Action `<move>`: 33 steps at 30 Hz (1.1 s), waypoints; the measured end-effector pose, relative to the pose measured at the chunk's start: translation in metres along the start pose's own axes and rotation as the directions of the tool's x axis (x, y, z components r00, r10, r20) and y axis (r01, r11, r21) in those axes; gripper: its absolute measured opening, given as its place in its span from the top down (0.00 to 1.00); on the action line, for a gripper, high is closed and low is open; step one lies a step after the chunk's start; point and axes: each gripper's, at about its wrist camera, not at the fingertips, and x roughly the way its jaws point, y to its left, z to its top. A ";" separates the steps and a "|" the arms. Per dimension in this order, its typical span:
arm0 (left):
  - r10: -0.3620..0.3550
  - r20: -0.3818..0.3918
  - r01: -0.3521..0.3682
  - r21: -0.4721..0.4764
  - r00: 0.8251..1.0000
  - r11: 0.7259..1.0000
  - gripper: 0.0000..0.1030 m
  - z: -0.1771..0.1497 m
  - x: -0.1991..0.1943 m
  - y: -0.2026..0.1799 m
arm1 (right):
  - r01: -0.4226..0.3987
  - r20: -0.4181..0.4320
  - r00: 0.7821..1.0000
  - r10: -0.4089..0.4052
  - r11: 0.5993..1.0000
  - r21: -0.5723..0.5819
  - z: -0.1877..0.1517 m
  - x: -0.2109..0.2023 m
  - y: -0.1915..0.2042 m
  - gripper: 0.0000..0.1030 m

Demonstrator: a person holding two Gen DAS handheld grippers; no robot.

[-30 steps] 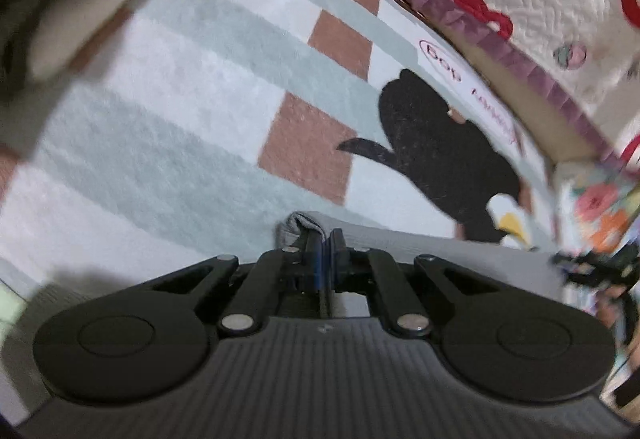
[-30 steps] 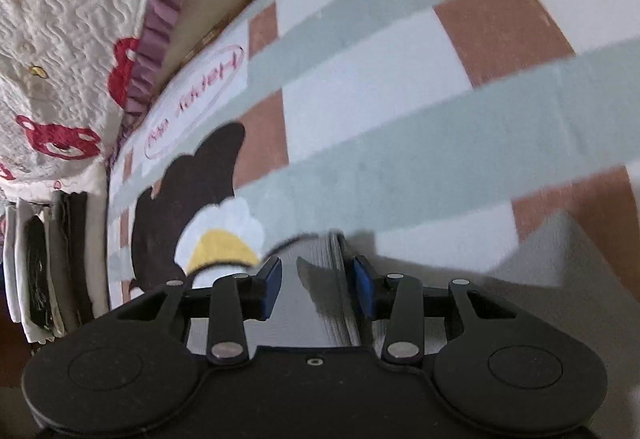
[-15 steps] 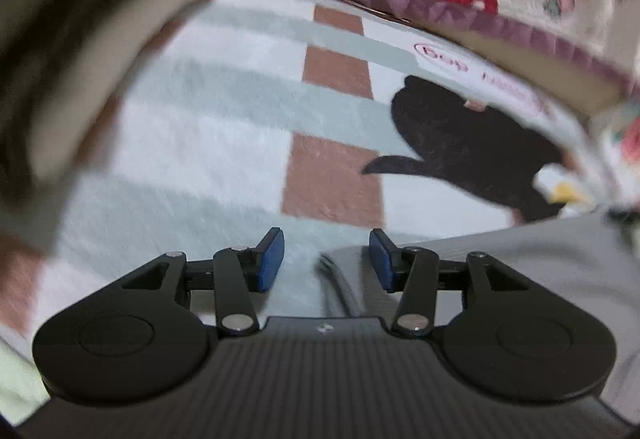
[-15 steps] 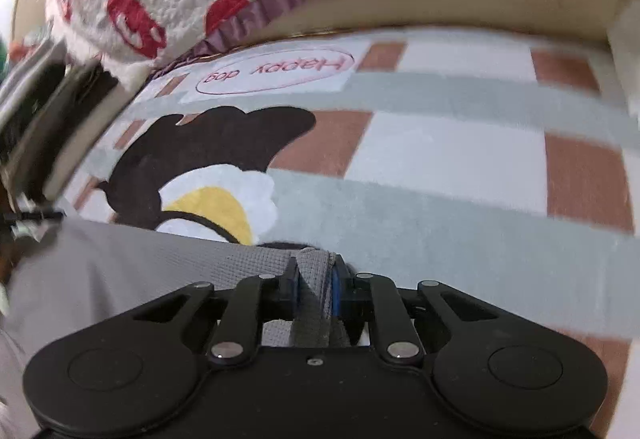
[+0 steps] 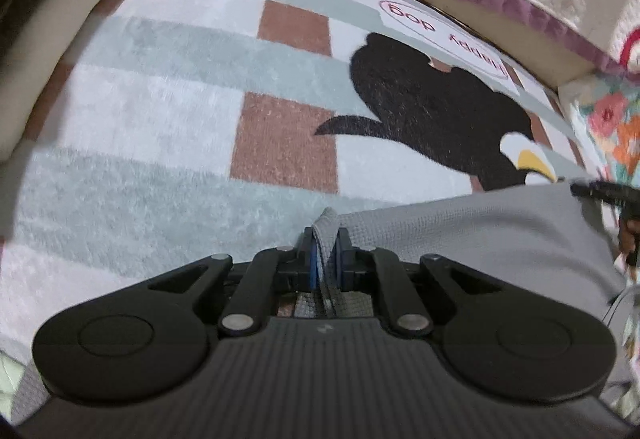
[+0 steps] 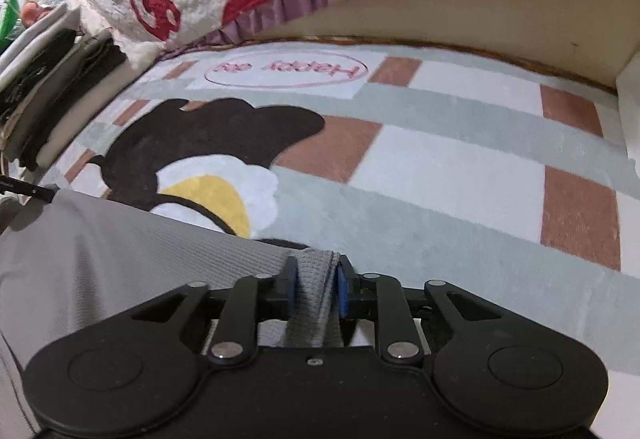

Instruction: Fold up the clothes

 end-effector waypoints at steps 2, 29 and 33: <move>-0.001 0.002 0.002 -0.012 1.000 1.000 0.92 0.001 0.001 -0.001 | -0.022 0.034 0.999 0.020 0.998 0.063 -0.006 -0.002 -0.005 0.72; -0.078 0.664 -0.033 0.153 0.743 0.988 0.94 0.130 -0.195 -0.126 | 0.187 0.672 0.736 -0.079 0.978 -0.090 0.174 -0.203 0.050 0.91; -0.043 0.631 -0.072 0.156 0.775 0.985 0.94 0.080 -0.178 -0.124 | 0.193 0.691 0.721 -0.053 0.973 -0.128 0.124 -0.203 0.049 0.91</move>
